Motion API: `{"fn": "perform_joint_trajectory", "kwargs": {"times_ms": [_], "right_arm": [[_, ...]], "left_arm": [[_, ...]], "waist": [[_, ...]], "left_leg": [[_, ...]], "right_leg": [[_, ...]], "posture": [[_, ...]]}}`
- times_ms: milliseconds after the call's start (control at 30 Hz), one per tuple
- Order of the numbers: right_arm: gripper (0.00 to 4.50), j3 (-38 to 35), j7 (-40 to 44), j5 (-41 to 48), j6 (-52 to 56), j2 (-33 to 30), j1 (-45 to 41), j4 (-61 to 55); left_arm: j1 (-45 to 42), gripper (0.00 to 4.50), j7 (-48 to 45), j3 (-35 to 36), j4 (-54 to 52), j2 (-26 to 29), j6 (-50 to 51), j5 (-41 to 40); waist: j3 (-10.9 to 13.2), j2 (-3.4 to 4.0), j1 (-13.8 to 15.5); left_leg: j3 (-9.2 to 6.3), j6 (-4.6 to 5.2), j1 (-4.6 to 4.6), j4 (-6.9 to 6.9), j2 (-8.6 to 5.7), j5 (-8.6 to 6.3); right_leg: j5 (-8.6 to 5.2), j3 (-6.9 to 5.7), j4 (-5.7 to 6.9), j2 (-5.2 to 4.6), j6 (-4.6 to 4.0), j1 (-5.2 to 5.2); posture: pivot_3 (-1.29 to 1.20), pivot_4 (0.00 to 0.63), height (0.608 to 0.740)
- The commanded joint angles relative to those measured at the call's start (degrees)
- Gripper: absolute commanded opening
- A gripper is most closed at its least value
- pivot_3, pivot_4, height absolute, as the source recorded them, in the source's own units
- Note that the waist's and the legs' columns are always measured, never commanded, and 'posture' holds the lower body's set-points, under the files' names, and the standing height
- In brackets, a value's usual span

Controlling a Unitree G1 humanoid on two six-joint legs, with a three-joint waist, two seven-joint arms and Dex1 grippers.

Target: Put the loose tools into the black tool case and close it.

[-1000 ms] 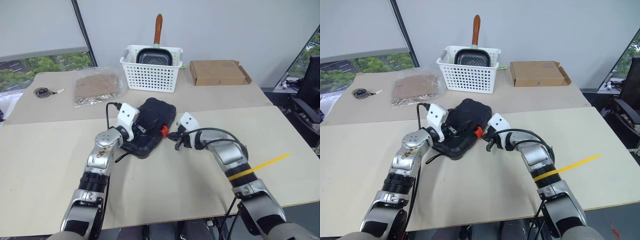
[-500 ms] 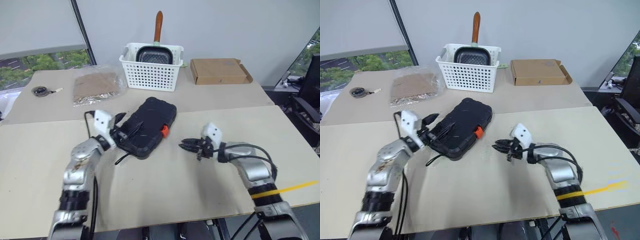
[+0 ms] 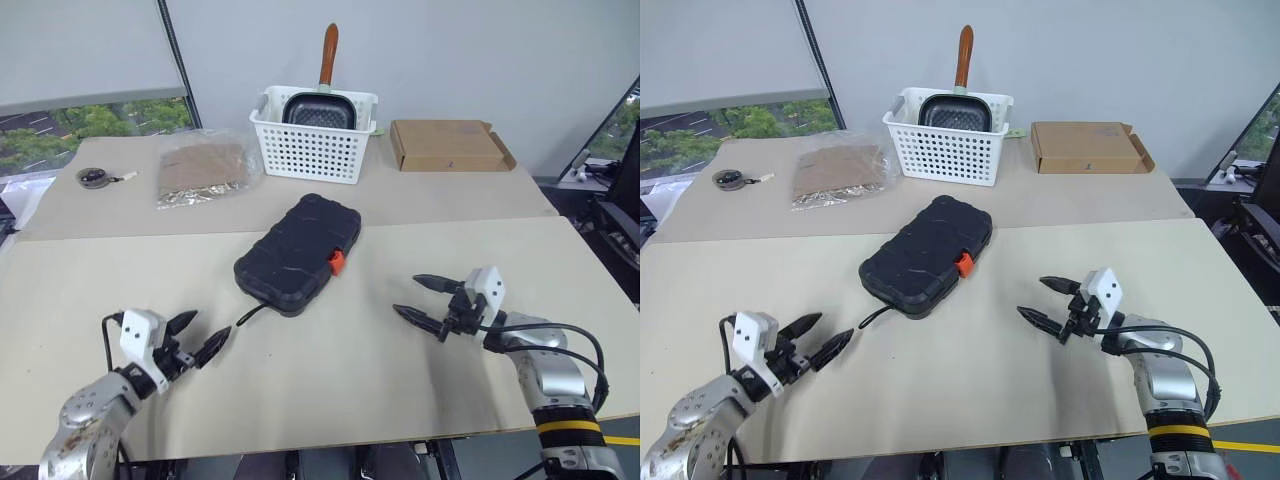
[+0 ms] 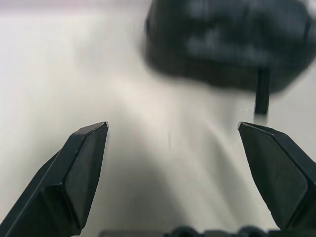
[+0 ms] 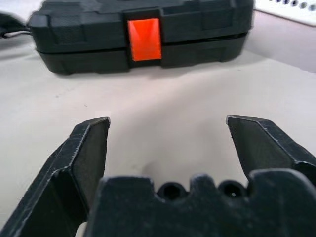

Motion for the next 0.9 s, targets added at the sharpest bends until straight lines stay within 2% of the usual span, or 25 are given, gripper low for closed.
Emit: {"fn": "perform_joint_trajectory", "kwargs": {"times_ms": [33,400,467,500,567,600,667,700,733,767,800,833,867,900], "right_arm": [[4.43,-1.50,0.65,0.41,-2.97,-1.38,-2.07,2.23],[4.43,-0.62,1.68,-0.71,-4.69,-2.57,-3.87,6.25],[4.43,-0.37,2.09,-0.72,-4.61,-2.67,-3.80,6.33],[4.43,-0.31,2.13,-0.83,-4.90,-2.67,-3.79,6.44],[4.43,-0.13,2.38,-1.05,-5.35,-2.75,-3.71,6.70],[4.43,-0.10,2.34,-1.20,-5.45,-2.78,-3.64,6.82],[4.43,-0.15,2.11,-1.31,-5.23,-2.80,-3.53,6.91],[4.43,-0.20,1.98,-1.31,-5.10,-2.82,-3.44,6.93],[4.43,-0.21,1.88,-1.35,-5.11,-2.89,-3.36,6.98],[4.43,-0.22,1.83,-1.38,-5.19,-2.96,-3.28,7.04],[4.43,-0.25,1.77,-1.38,-5.27,-2.99,-3.29,7.18],[4.43,-0.26,1.74,-1.39,-5.30,-3.02,-3.32,7.28],[4.43,-0.27,1.74,-1.44,-5.33,-3.02,-3.34,7.38],[4.43,-0.29,1.76,-1.53,-5.39,-3.01,-3.36,7.48]], "left_arm": [[1.30,4.50,0.02,0.24,-1.49,0.17,-2.33,0.85],[3.34,4.50,1.58,-0.04,-2.92,-0.35,-3.25,0.51],[3.51,4.50,1.72,0.00,-3.13,-0.31,-3.20,0.45],[3.60,4.50,1.73,0.00,-3.17,-0.27,-3.23,0.45],[3.77,4.50,1.71,-0.05,-3.15,-0.19,-3.37,0.49],[3.83,4.50,1.73,-0.07,-3.13,-0.17,-3.41,0.50],[3.88,4.50,1.75,-0.12,-3.14,-0.13,-3.42,0.49],[3.92,4.50,1.75,-0.13,-3.15,-0.10,-3.42,0.49],[3.95,4.50,1.76,-0.14,-3.17,-0.08,-3.42,0.48],[3.98,4.50,1.77,-0.15,-3.18,-0.07,-3.41,0.45],[3.90,4.50,1.83,-0.20,-3.10,-0.03,-3.42,0.53],[3.83,4.50,1.88,-0.24,-3.02,0.03,-3.52,0.71],[3.77,4.50,1.85,-0.39,-2.93,0.23,-3.69,1.10],[3.69,4.50,1.71,-0.48,-2.84,0.30,-3.69,1.10]], "waist": [[0.01,0.02,0.10],[0.00,0.02,-0.11],[0.03,0.09,-0.64],[0.09,0.18,-1.14],[0.22,0.40,-1.87],[0.26,0.46,-1.84],[0.45,0.79,-1.82],[0.57,0.85,-1.38],[0.61,0.96,-0.49],[0.61,1.07,0.23],[0.61,1.07,0.64],[0.62,1.04,0.95],[0.61,1.04,1.31],[0.61,1.04,1.31]], "left_leg": [[-0.01,-0.01,0.01,0.00,0.00,0.00],[0.02,0.00,0.01,-0.01,-0.01,-0.01],[-0.38,0.03,-0.09,0.00,-0.17,-0.01],[-1.05,0.10,-0.11,0.00,-0.58,0.05],[-2.86,0.74,-0.12,-0.12,-1.67,0.63],[-4.00,0.91,-0.10,-0.19,-2.32,0.86],[-6.82,1.22,-0.16,-0.24,-4.23,1.13],[-8.41,1.23,-0.14,-0.28,-5.26,1.26],[-8.45,0.99,-0.04,-0.19,-5.26,1.18],[-8.35,0.69,-0.07,-0.27,-5.29,1.02],[-8.26,0.64,-0.15,-0.43,-5.38,1.05],[-8.17,0.54,-0.15,-0.48,-5.42,1.11],[-8.07,0.53,-0.15,-0.48,-5.47,1.13],[-7.91,0.53,-0.14,-0.51,-5.47,1.13]], "right_leg": [[-0.01,0.00,0.00,-0.01,-0.02,-0.07],[0.09,0.00,0.06,0.01,0.15,0.13],[0.06,-0.40,0.03,-0.14,0.22,0.44],[-0.09,-1.15,0.06,-0.50,0.48,0.87],[-0.60,-2.66,0.28,-1.44,1.32,1.86],[-1.05,-3.37,0.52,-1.87,2.22,2.32],[-2.37,-2.59,1.50,-1.76,4.39,2.33],[-3.33,-0.92,2.22,-0.89,5.74,2.30],[-3.53,1.00,2.25,-0.07,5.61,2.04],[-3.49,1.87,2.14,0.02,5.21,1.98],[-3.32,2.10,2.00,-0.06,4.40,1.90],[-3.12,2.16,1.86,-0.07,3.11,1.92],[-3.02,2.23,1.82,-0.07,2.32,2.00],[-2.88,2.37,1.79,-0.07,2.05,2.13]], "posture": [[0.00,0.150,0.700],[0.00,0.150,0.700],[0.00,0.150,0.700],[0.00,0.150,0.700],[0.00,0.150,0.700],[0.00,0.150,0.700],[0.00,0.150,0.700],[0.00,0.150,0.700],[0.00,0.150,0.700],[0.00,0.150,0.700],[0.00,0.150,0.700],[0.00,0.150,0.700],[0.00,0.150,0.700],[0.00,0.150,0.700]]}}
